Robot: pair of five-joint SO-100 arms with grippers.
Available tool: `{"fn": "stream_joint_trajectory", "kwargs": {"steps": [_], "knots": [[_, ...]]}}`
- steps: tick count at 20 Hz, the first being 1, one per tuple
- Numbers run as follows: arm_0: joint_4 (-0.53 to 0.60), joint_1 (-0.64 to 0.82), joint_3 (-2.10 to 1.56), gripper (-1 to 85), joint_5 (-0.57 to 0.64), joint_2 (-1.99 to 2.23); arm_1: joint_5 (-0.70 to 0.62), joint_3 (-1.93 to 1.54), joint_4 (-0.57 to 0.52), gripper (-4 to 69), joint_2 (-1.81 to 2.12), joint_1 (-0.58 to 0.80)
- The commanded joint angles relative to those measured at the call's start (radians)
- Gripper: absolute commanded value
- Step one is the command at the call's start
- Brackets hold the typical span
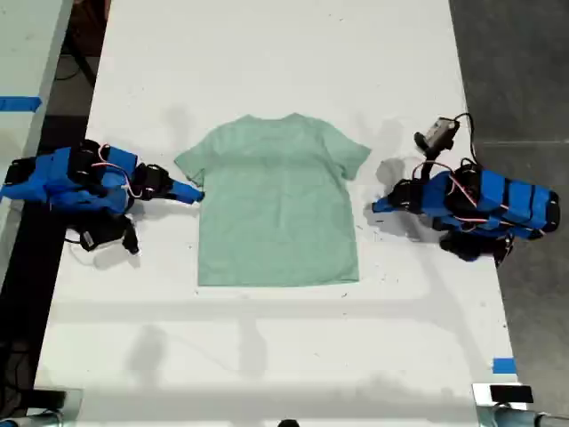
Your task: Fold t shirt
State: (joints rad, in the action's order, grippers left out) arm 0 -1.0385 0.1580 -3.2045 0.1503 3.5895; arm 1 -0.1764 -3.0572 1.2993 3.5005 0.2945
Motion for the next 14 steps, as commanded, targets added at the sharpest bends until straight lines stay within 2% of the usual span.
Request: {"fn": "stream_joint_trajectory", "kwargs": {"steps": [1,2,3,5,7,10,11,13,14], "knots": [[-0.002,-0.017,-0.008,11.7,-0.014,0.009,0.02,-0.055,0.0,2.2,0.006,-0.017],[-0.002,-0.017,-0.008,11.7,-0.014,0.009,0.029,-0.055,-0.015,2.2,0.005,-0.026],[-0.002,-0.017,-0.008,11.7,-0.014,0.009,-0.018,-0.052,-0.058,2.0,0.005,-0.029],[-0.002,-0.017,-0.008,11.7,-0.014,0.009,-0.014,0.026,-0.023,2.2,0.0,-0.035],[-0.002,-0.017,-0.008,11.7,-0.014,0.009,-0.083,0.206,-0.003,2.5,-0.124,0.009],[-0.002,-0.017,-0.008,11.7,-0.014,0.009,-0.288,0.575,0.095,2.2,-0.528,0.23],[-0.002,-0.017,-0.008,11.7,-0.014,0.009,-0.362,0.67,0.121,4.8,-0.629,0.327],[-0.002,-0.017,-0.008,11.7,-0.014,0.009,-0.491,0.801,0.132,16.5,-0.796,0.485],[-0.002,-0.017,-0.008,11.7,-0.014,0.009,-0.532,0.838,0.123,18.4,-0.881,0.555]]}}
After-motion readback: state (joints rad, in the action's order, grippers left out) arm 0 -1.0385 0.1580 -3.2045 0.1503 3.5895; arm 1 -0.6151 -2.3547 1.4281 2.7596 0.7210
